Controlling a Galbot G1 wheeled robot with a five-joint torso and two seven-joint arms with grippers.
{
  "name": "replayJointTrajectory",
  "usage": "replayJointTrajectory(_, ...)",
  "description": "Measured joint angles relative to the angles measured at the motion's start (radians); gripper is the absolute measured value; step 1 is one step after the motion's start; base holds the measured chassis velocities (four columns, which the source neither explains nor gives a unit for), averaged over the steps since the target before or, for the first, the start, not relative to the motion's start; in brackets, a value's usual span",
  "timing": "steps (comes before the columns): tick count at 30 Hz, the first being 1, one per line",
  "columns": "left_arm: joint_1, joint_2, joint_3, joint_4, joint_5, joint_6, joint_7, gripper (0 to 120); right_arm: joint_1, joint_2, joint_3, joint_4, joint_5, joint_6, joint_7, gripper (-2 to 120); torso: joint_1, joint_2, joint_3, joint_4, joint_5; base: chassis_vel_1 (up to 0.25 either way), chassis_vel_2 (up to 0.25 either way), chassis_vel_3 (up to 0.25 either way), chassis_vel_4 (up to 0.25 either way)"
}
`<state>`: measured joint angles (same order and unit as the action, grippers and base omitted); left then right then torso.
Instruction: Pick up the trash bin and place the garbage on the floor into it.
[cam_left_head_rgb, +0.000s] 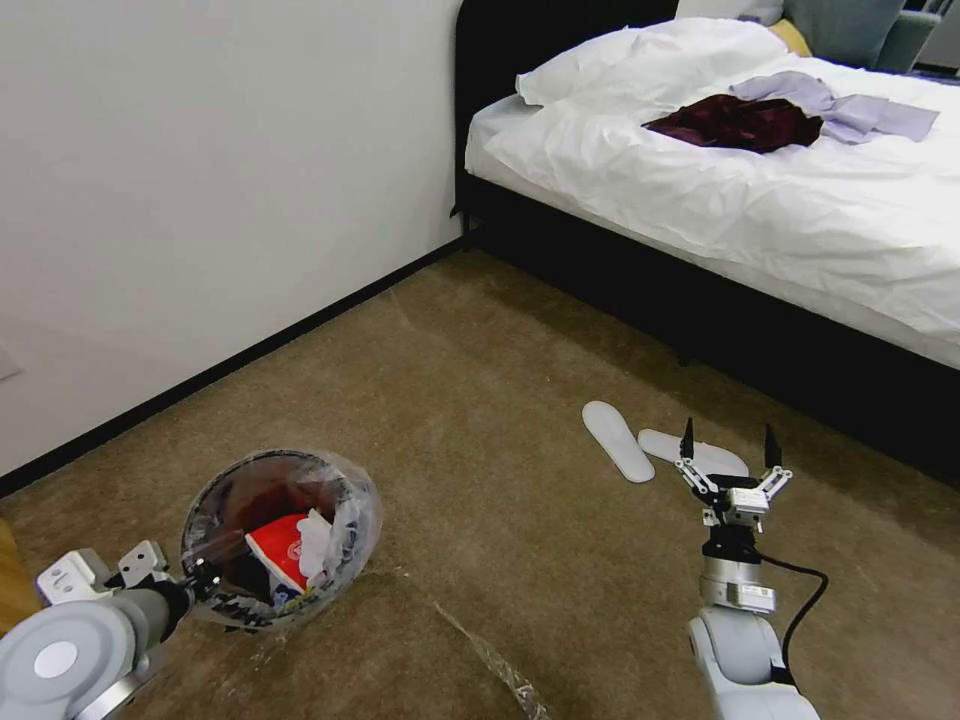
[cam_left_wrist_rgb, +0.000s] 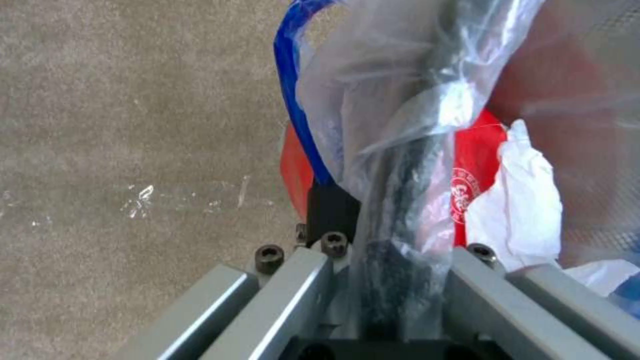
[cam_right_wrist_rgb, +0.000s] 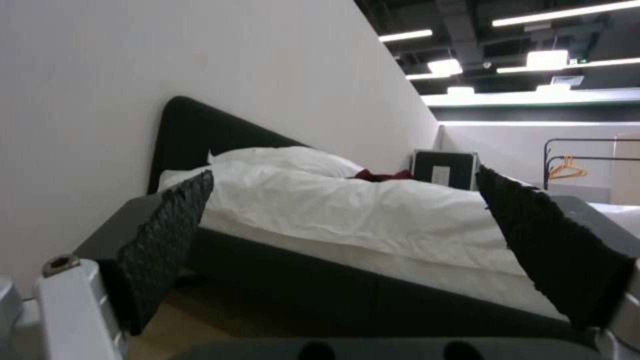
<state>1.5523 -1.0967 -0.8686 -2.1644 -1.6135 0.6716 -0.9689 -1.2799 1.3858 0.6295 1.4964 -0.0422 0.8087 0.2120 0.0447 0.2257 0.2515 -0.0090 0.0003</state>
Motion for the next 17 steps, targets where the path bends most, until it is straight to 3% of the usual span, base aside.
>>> replayJointTrajectory(17, -0.021, 0.017, -0.016, 0.02, -0.063, -0.006, -0.036, 0, 0.025, 0.01, 0.01, -0.024, -0.003, 0.0, 0.005, 100, 0.0, 0.0, 0.0, 0.0, 0.0, 0.0, 0.0, 0.0, 0.0)
